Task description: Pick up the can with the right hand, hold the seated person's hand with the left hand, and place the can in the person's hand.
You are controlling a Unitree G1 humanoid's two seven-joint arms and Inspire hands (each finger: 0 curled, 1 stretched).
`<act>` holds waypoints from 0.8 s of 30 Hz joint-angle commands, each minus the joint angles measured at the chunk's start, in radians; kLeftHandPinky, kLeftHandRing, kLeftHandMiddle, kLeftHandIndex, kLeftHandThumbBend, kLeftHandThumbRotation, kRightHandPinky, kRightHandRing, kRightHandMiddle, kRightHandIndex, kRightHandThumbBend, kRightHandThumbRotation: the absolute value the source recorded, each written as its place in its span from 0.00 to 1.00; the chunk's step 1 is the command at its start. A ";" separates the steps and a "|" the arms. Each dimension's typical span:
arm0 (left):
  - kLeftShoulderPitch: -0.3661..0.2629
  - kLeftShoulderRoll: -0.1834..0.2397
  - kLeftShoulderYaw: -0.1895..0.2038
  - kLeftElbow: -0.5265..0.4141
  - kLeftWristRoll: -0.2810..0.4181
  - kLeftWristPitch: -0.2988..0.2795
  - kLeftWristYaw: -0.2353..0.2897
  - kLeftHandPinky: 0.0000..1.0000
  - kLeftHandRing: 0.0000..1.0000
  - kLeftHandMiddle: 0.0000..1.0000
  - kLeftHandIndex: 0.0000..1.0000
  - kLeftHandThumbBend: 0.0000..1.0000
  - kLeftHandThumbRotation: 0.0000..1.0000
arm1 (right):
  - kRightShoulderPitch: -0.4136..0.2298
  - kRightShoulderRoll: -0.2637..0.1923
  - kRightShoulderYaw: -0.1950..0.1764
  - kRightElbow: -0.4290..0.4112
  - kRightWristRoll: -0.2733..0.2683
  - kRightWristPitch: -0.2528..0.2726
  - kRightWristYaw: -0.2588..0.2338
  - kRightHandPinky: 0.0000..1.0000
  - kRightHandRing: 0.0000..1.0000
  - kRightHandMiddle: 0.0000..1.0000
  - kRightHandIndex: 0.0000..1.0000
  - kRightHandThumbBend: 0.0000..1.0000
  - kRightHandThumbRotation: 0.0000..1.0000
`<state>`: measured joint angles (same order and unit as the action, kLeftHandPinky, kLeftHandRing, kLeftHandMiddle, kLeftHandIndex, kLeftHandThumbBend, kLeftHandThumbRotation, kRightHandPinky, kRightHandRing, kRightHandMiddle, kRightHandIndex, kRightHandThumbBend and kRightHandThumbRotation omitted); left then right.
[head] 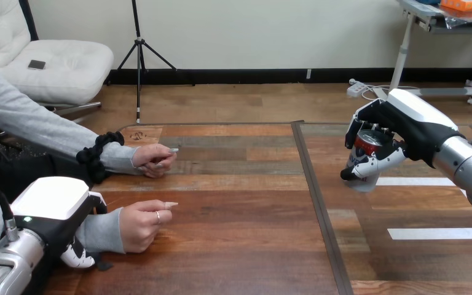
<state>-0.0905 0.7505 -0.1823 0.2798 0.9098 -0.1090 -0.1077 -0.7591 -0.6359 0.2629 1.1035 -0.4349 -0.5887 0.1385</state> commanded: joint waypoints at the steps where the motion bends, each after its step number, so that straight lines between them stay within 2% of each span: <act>1: -0.045 0.041 -0.026 0.010 0.021 0.007 -0.012 0.64 0.69 0.71 0.70 1.00 0.18 | -0.035 -0.038 -0.043 -0.038 0.030 -0.024 -0.005 0.33 0.36 0.41 0.42 0.75 0.00; 9: -0.050 0.046 -0.044 0.018 0.049 0.028 -0.019 0.68 0.71 0.73 0.72 1.00 0.23 | -0.034 -0.036 -0.048 -0.041 0.038 -0.015 0.001 0.33 0.36 0.40 0.42 0.75 0.00; 16: -0.054 0.032 -0.040 0.022 0.028 0.047 -0.037 0.67 0.71 0.73 0.72 1.00 0.22 | -0.034 -0.036 -0.049 -0.039 0.039 -0.022 -0.001 0.32 0.35 0.40 0.42 0.75 0.00; 24: -0.060 0.027 -0.048 0.029 0.030 0.057 -0.023 0.48 0.60 0.66 0.67 1.00 0.16 | -0.034 -0.037 -0.049 -0.038 0.037 -0.027 -0.005 0.33 0.36 0.40 0.42 0.75 0.00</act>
<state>-0.1033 0.7699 -0.2113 0.2842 0.9375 -0.0601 -0.1372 -0.7589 -0.6361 0.2577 1.1035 -0.4291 -0.5963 0.1401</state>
